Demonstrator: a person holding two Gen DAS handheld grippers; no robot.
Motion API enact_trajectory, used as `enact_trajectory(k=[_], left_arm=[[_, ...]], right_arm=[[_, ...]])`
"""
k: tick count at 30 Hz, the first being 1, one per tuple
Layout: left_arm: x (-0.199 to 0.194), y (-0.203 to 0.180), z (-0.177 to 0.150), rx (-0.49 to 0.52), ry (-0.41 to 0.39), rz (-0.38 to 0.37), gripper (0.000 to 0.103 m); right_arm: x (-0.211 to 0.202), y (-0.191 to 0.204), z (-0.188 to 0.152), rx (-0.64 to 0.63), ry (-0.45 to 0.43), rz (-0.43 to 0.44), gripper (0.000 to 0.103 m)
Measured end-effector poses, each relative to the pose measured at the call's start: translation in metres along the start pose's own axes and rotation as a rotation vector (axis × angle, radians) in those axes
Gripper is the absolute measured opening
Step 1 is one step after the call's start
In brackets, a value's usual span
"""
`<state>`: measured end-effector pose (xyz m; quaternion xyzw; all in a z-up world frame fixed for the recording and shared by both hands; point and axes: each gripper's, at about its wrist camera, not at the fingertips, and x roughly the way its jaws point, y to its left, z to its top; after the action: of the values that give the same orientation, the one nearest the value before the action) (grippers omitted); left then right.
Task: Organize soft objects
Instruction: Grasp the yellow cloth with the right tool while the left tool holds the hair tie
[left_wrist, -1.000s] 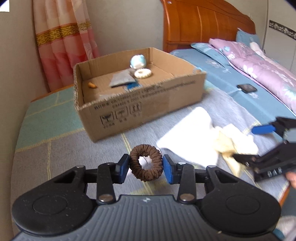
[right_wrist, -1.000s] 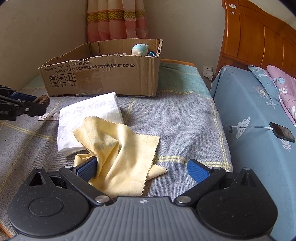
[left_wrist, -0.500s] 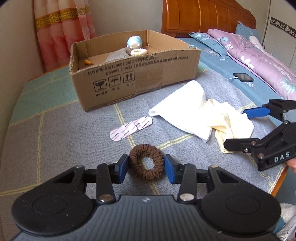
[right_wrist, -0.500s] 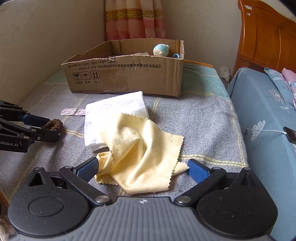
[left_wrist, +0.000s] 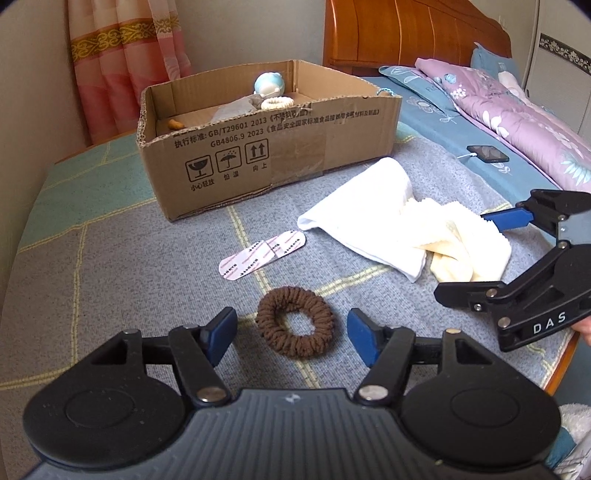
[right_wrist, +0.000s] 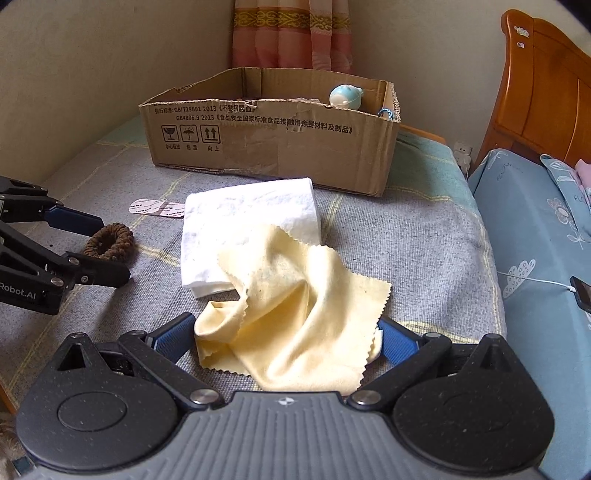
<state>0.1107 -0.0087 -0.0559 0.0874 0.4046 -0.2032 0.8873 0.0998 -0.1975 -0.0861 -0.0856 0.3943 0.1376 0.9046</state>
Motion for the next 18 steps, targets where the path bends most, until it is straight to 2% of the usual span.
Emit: enact_trajectory(k=[6, 12, 13, 15, 18], left_arm=[[0.0, 0.0, 0.0, -0.007, -0.006, 0.002, 0.066], [0.001, 0.001, 0.001, -0.01, -0.004, 0.002, 0.065], [0.001, 0.001, 0.001, -0.011, -0.005, 0.003, 0.065], [0.0, 0.001, 0.001, -0.009, -0.005, 0.005, 0.062], [-0.001, 0.001, 0.002, -0.012, -0.007, 0.005, 0.051]], right_arm=[[-0.002, 0.0, -0.001, 0.0, -0.016, -0.014, 0.1], [-0.007, 0.0, 0.0, -0.006, -0.031, -0.021, 0.081], [-0.008, 0.001, 0.0, -0.005, -0.032, -0.018, 0.076], [-0.009, 0.002, 0.001, -0.004, -0.032, -0.015, 0.068], [-0.01, 0.004, 0.001, -0.012, -0.035, -0.026, 0.059]])
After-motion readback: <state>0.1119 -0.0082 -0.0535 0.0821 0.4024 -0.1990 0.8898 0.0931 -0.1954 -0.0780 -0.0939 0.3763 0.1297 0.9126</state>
